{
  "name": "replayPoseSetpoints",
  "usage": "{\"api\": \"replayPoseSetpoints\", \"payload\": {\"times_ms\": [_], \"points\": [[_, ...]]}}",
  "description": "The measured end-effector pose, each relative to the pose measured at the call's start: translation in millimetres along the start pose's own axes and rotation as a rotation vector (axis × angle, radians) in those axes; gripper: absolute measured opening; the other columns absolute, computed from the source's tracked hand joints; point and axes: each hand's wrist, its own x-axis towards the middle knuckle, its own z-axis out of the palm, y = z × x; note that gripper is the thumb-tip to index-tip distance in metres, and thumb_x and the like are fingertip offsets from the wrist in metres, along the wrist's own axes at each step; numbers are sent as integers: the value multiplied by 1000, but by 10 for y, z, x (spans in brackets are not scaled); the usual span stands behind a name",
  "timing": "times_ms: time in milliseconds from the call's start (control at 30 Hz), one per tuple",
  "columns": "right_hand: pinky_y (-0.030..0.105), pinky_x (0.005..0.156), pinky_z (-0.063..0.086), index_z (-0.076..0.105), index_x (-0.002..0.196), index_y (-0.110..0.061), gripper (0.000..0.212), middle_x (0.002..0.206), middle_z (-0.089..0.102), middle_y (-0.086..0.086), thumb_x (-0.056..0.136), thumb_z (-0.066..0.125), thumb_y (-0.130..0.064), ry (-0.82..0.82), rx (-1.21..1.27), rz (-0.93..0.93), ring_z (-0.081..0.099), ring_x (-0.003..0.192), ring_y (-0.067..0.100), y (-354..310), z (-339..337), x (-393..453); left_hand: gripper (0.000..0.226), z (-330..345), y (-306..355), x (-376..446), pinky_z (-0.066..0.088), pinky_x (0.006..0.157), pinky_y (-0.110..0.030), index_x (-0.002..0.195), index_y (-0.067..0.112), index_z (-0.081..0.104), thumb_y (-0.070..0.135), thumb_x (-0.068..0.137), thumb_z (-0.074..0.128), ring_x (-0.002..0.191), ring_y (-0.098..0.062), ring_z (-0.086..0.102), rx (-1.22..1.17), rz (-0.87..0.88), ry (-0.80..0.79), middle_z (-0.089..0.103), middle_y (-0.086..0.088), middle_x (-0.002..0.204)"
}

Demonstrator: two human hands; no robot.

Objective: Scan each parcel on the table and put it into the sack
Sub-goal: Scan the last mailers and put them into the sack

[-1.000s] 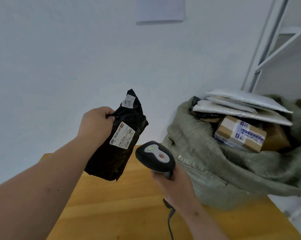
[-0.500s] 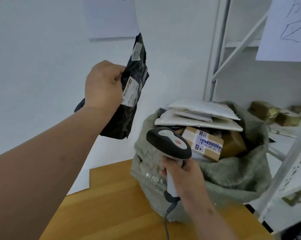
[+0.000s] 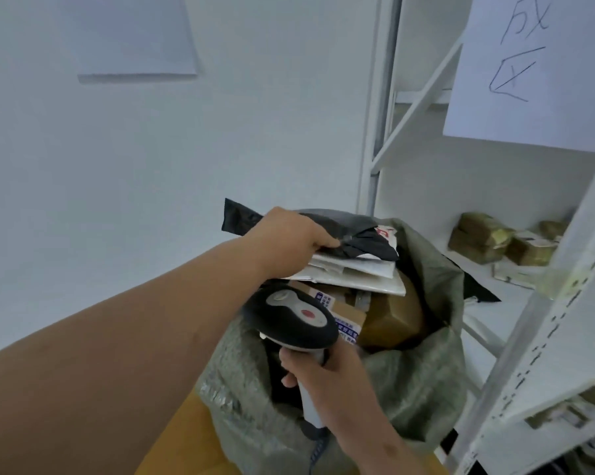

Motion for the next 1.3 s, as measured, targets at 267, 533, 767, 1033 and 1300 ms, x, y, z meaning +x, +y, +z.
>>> {"api": "replayPoseSetpoints", "payload": {"times_ms": [267, 533, 767, 1033, 1300], "points": [[21, 65, 53, 65, 85, -28, 17, 71, 62, 0, 91, 68, -12, -111, -48, -30, 60, 66, 14, 42, 77, 62, 49, -33, -241, -253, 8, 115, -43, 143, 48, 41, 45, 95, 50, 142, -7, 29, -73, -65, 14, 43, 21, 148], [14, 56, 46, 65, 85, -9, 7, 61, 60, 0, 91, 65, -12, -140, -120, -43, 56, 59, 10, 102, 678, 97, 44, 24, -952, -1166, 9, 115, -44, 142, 40, 47, 46, 98, 47, 142, -13, 29, 18, -362, 217, 42, 11, 150], [16, 55, 50, 69, 102, -18, 14, 74, 67, 2, 89, 68, -15, -145, -132, 63, 62, 62, 10, 310, 1891, 92, 50, 380, -1832, -2535, 11, 117, -43, 149, 39, 34, 48, 100, 41, 146, -15, 22, 19, -604, 5, 32, 9, 156], [27, 63, 49, 66, 93, -16, 12, 69, 67, 0, 89, 69, -26, -138, -289, 219, 64, 66, 14, 1018, 2944, 170, 55, 1217, -2451, -4004, 13, 117, -41, 152, 36, 27, 49, 100, 41, 148, -17, 17, -63, -797, -355, 24, 7, 159], [27, 63, 48, 66, 97, -17, 14, 78, 69, -3, 90, 69, -29, -148, -356, 314, 68, 70, 13, 1521, 3441, 666, 56, 1941, -2926, -4458, 18, 117, -44, 152, 31, 29, 48, 100, 41, 147, -20, 21, -125, -885, -598, 24, 4, 160]]}}
